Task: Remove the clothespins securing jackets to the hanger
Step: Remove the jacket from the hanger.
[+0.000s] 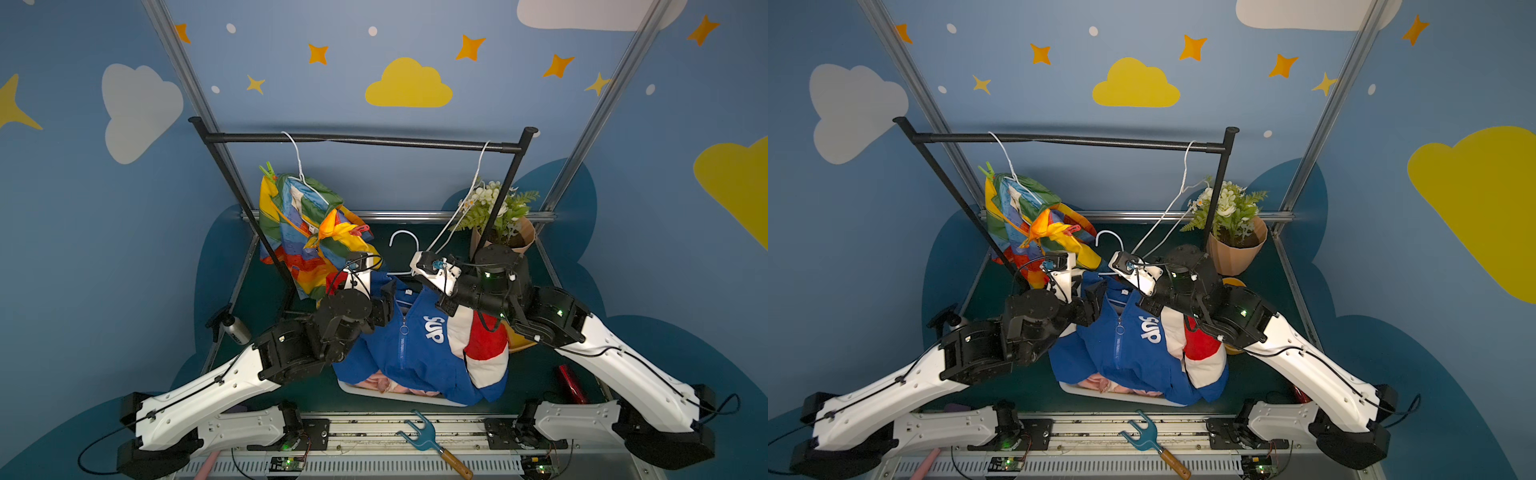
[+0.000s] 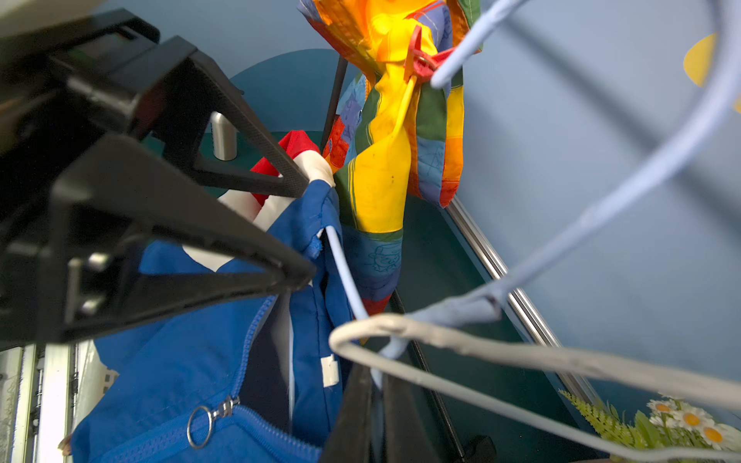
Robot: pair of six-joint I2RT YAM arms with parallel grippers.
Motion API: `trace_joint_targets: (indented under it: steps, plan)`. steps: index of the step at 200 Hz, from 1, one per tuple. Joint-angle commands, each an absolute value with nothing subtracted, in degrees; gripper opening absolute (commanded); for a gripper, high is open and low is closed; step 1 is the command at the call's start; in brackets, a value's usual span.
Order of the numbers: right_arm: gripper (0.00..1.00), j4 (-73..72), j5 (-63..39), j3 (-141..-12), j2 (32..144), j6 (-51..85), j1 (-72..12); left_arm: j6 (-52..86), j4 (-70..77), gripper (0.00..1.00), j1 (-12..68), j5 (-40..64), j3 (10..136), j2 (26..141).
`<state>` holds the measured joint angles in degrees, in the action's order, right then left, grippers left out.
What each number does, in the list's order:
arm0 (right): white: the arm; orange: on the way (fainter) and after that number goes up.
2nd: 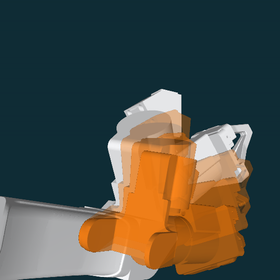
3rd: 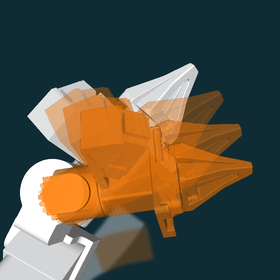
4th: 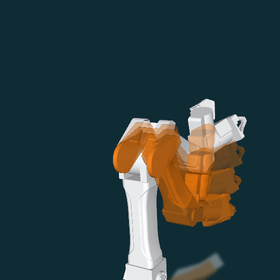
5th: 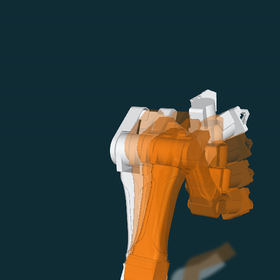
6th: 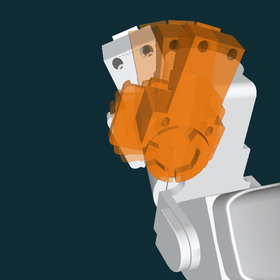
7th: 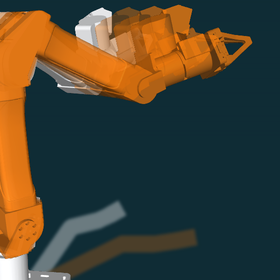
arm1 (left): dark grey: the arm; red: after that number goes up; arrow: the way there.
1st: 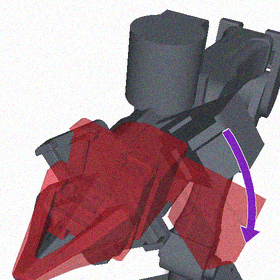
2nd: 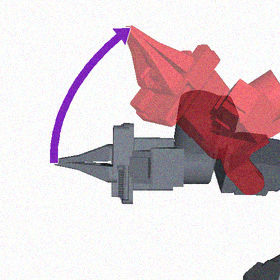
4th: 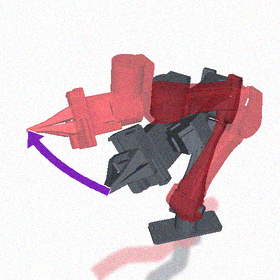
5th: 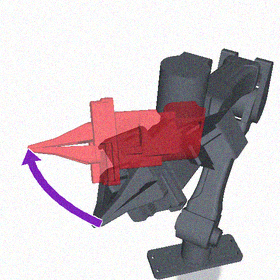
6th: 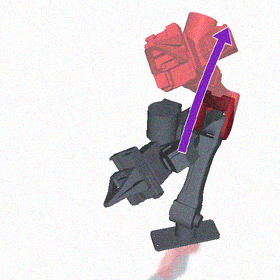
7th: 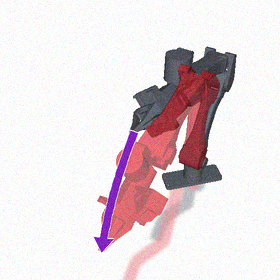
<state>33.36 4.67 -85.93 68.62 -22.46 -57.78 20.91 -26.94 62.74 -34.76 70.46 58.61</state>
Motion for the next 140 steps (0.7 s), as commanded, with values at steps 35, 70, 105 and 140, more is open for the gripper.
trace_joint_targets:
  steps: [35,70,105,140]
  plan:
    - [0.00,30.0,3.6,-88.3,65.4,-21.8,-58.0,21.8,-25.9,0.47,60.7,-30.9,71.2,60.6]
    - [0.00,30.2,3.2,-88.1,64.8,-21.4,-58.0,21.2,-23.7,0.28,60.2,-30.4,69.4,58.4]
    - [0.00,29.3,-3.1,-86.1,63.2,-20.8,-58.2,20.4,-23.1,0.04,57.8,-29.4,68.0,56.9]
    - [0.00,31.1,-3.9,-83.1,59.3,-22.2,-58.0,20.0,-25.4,0.04,54.4,-31.9,67.5,53.7]
